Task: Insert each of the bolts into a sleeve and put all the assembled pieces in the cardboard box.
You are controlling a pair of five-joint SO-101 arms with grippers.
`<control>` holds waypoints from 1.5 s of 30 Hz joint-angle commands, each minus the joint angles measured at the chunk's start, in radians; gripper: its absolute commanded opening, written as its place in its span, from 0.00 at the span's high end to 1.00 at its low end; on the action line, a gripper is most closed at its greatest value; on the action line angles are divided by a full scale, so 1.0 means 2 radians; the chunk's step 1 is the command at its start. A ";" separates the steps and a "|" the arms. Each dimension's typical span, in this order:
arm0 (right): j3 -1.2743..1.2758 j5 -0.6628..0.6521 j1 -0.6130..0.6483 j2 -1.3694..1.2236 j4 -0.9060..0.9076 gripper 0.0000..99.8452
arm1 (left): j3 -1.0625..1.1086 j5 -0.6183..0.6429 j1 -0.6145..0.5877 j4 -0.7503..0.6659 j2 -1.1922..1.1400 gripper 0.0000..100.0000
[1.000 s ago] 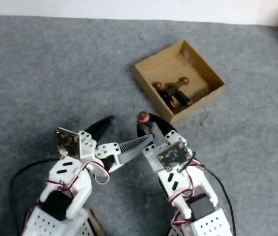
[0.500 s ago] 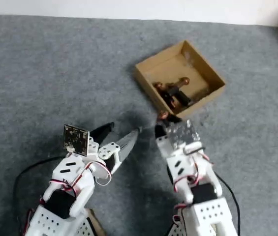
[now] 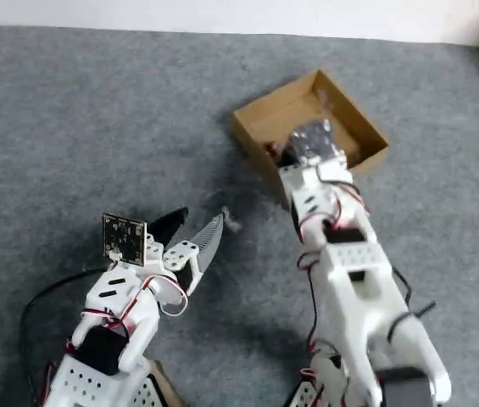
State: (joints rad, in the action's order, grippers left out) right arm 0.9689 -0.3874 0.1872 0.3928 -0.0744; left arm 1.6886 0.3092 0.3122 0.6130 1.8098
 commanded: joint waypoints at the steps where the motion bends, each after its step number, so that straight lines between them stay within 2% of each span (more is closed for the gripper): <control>1: -0.065 -0.027 -0.002 -0.038 -0.011 0.97 | 0.003 -0.005 -0.007 0.001 0.007 0.80; 5: -0.074 -0.018 -0.003 -0.051 0.072 0.88 | 0.003 -0.005 -0.007 0.001 0.007 0.80; 7: -0.074 -0.019 -0.003 -0.050 0.111 0.92 | 0.003 -0.005 -0.007 0.001 0.007 0.80; 9: -0.074 -0.029 -0.002 -0.049 0.112 1.00 | 0.003 -0.005 -0.007 0.001 0.007 0.80; 16: -0.070 -0.028 -0.002 -0.005 0.127 1.00 | 0.003 -0.006 -0.007 0.002 0.007 0.80; 20: -0.019 -0.004 -0.002 0.071 0.146 1.00 | 0.003 -0.037 -0.002 0.003 0.007 0.81; 25: 0.072 0.029 -0.004 0.207 0.197 1.00 | 0.003 -0.085 -0.002 0.002 0.007 1.00; 27: 0.115 0.038 -0.005 0.260 0.215 1.00 | 0.003 -0.098 -0.003 0.003 0.007 0.97; 36: 0.264 0.094 -0.033 0.471 0.258 1.00 | 0.002 -0.102 -0.010 0.003 0.008 0.99; 42: 0.346 0.106 -0.038 0.552 0.267 1.00 | 0.001 -0.102 -0.079 0.004 0.008 0.99; 45: 0.383 0.103 -0.038 0.585 0.267 1.00 | -0.003 -0.102 -0.120 0.031 0.008 0.99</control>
State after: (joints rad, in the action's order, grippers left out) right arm 1.6701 -0.1849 0.1227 1.5006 0.4580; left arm 1.6886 0.1097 0.1419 0.6329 1.8098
